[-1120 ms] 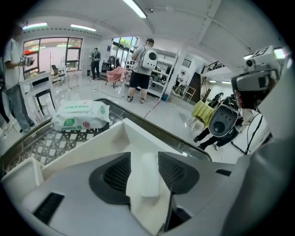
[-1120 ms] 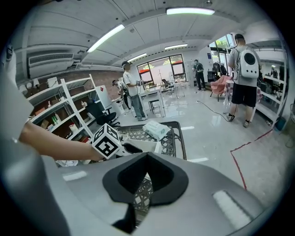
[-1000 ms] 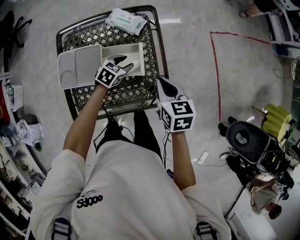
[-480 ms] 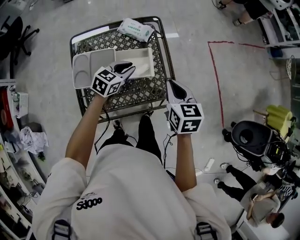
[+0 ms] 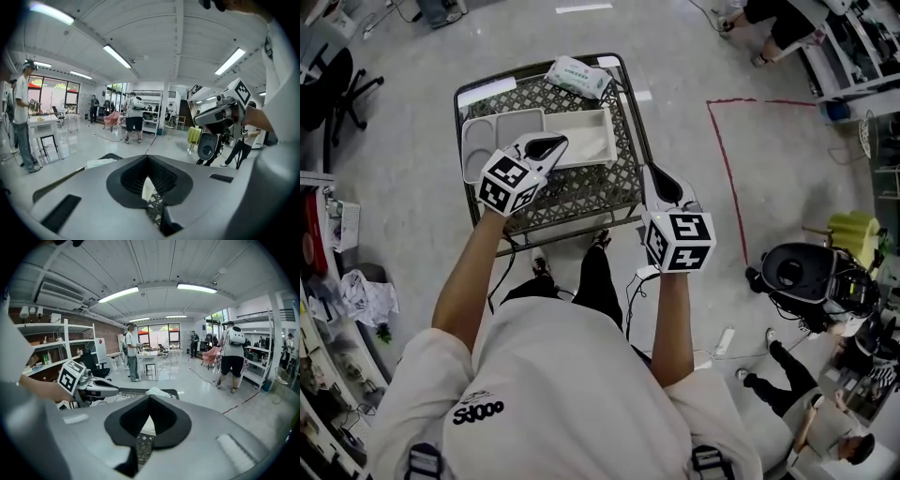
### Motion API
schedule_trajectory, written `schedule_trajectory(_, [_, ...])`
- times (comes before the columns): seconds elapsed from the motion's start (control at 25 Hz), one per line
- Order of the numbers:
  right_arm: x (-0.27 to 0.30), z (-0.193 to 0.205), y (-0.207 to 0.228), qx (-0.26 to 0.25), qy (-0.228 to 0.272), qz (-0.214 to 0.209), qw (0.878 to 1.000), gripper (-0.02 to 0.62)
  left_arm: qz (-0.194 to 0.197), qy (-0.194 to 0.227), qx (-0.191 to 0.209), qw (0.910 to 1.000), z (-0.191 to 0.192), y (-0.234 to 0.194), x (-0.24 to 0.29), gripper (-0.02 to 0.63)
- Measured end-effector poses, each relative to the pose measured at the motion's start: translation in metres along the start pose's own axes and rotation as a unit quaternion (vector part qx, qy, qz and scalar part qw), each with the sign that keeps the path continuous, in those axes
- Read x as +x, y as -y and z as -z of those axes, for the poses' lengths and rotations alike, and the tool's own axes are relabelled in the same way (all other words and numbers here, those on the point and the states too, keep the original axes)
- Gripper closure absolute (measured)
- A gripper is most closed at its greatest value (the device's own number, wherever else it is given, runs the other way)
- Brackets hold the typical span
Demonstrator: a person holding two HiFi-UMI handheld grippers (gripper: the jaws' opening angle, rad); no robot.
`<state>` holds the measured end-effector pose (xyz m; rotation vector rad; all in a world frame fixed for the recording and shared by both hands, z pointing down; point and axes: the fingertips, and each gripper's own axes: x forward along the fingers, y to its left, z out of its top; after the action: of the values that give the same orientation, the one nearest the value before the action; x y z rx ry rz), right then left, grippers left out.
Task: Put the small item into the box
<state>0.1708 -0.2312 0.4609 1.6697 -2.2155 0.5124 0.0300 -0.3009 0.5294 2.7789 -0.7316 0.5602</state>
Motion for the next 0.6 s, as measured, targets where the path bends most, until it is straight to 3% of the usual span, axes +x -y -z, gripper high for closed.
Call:
schedule_trajectory(0.28, [-0.022,-0.030,-0.023,-0.026,0.040,0.017,0.999,0.584,-0.013,0.044,0.055,0.9974,-0.042,0.005,-0.045,0.600])
schedule_trajectory(0.44, [-0.035,-0.053,-0.042,-0.014,0.075,0.003,0.997,0.585,-0.016,0.061,0.099,0.9931,-0.064,0.011,-0.066,0.600])
schedule_trajectory(0.6, [-0.050,-0.070,-0.061,-0.016,0.102,-0.006,0.995,0.585,-0.008,0.070,0.116,0.9907,-0.079,0.020,-0.086,0.600])
